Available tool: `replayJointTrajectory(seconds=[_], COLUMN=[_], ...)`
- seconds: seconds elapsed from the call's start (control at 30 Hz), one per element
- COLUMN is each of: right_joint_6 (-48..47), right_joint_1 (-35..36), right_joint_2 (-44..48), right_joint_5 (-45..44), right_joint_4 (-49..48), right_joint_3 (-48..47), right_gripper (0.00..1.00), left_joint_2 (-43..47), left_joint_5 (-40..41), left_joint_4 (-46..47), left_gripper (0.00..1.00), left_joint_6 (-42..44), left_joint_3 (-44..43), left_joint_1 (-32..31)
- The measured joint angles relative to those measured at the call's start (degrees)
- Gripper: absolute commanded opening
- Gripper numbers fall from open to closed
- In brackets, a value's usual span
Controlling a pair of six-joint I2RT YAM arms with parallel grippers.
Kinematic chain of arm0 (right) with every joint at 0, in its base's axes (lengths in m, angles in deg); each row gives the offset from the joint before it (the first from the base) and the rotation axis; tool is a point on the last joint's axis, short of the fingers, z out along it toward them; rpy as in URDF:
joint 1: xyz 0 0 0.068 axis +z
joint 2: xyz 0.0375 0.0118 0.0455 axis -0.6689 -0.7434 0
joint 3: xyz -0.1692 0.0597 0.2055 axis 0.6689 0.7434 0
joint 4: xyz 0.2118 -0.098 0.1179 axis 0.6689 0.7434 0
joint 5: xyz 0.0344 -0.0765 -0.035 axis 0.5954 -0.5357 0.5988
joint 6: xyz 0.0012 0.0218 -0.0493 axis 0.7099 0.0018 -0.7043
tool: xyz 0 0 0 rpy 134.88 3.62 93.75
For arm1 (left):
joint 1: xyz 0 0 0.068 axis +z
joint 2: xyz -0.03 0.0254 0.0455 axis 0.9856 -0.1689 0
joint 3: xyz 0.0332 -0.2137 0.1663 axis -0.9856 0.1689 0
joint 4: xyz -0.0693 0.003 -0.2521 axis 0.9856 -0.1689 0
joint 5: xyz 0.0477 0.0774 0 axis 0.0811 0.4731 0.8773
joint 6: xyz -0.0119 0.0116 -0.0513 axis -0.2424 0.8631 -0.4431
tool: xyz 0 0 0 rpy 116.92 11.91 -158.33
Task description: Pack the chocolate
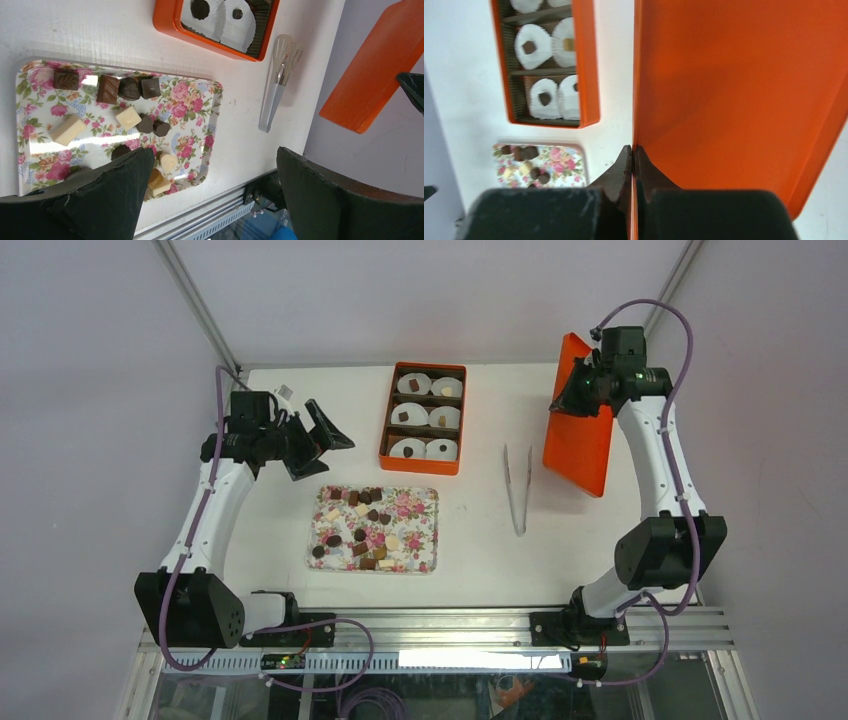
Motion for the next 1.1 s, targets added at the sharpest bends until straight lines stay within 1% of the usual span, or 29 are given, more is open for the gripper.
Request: replayJointTrajectory(seconds=[0.17,0.3,0.4,0.53,0.6,0.67,0.8,0.93,1.0,1.07,1.1], right_joint_6=[3.43,9.22,13.99,20.68,24.98,30.62,44.57,56.41,59.95,62.05,62.58], right_joint_1=[0.09,1.03,3.3,7.21,8.74,10.14,12.15,14.58,15.98,17.75,18.47], right_joint_2=[1.53,1.6,1.6,1.6,1.64,1.81,1.92,1.77,1.68,1.16,0.92], right_joint_5=[6.95,16.2,23.71,34.47,38.88,42.62,46.03,46.6,46.53,46.53,46.47], right_joint_4=[-0.13,-4.35,-10.49,-21.35,-28.37,-37.09,-55.21,-70.44,-75.87,-79.3,-80.19], right_joint_3=[-1.2,-1.03,-0.37,1.55,3.39,6.23,11.76,13.07,12.76,11.58,11.02], right_gripper=[0.0,0.0,0.0,0.0,0.0,0.0,0.0,0.0,0.0,0.0,0.0], left_joint_2=[-0.22,-1.66,-3.74,-5.97,-6.95,-7.82,-9.6,-17.05,-20.2,-23.26,-23.61], left_joint_5=[-2.4,-6.75,-10.56,-15.65,-18.78,-21.99,-26.75,-31.19,-32.33,-33.33,-33.55], left_joint_4=[1.66,5.4,9.9,16.94,22.29,29.73,50.03,65.66,71.04,77.11,78.2], left_gripper=[0.99,0.99,0.99,0.99,0.99,0.99,0.99,0.99,0.99,0.99,0.99], left_joint_6=[-0.09,-0.52,-0.72,-0.79,-1.7,-4.09,-13.94,-24.61,-29.09,-34.95,-35.93], left_joint_3=[0.0,-0.04,-0.46,-1.11,-1.31,-0.96,2.54,0.9,0.72,0.74,0.74], left_joint_1=[0.0,-0.09,-0.39,-0.7,-0.7,-0.7,-0.7,-0.7,-0.7,-0.7,-0.7])
